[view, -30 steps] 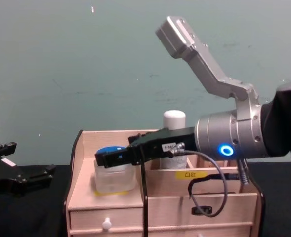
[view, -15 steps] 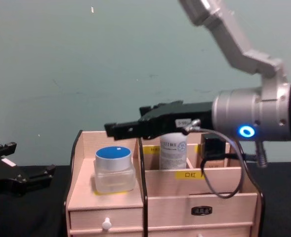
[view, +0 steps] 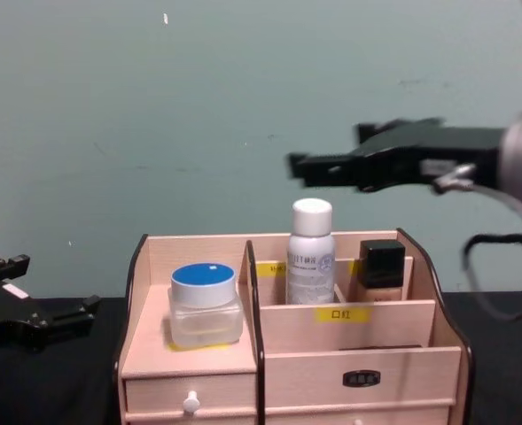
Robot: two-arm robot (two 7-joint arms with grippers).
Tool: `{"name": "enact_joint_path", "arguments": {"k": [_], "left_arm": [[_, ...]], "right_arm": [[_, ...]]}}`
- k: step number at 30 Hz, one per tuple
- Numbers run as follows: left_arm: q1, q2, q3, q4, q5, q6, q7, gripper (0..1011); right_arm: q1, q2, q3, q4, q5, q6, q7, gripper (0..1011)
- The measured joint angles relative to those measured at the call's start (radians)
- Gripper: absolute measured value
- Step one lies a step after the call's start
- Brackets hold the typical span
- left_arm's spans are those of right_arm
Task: Pick up the facial cleanser and watermelon frost from the table and place them into the tiered storage box.
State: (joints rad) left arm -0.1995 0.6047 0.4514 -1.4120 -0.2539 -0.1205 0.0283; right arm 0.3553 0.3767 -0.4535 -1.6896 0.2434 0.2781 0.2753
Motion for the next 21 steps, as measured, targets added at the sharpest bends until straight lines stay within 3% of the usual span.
{"name": "enact_joint_path", "arguments": {"k": [11,12,17,21], "left_arm": [[0.0,0.0,0.0,0.0,0.0,0.0,0.0,1010],[0.0,0.0,0.0,0.0,0.0,0.0,0.0,1010],[0.0,0.0,0.0,0.0,0.0,0.0,0.0,1010],[0.0,0.0,0.0,0.0,0.0,0.0,0.0,1009]], "right_arm": [[-0.168,0.054,0.163,-0.128,-0.061,-0.02,-0.156,1002],[-0.168,0.054,0.163,-0.128,-0.061,-0.02,-0.156,1002],[-0.242,0.054,0.239,-0.146,-0.076,-0.049,-0.21,1002],[-0.269,0.049,0.268,-0.146,-0.084,-0.061,-0.229,1002]]}}
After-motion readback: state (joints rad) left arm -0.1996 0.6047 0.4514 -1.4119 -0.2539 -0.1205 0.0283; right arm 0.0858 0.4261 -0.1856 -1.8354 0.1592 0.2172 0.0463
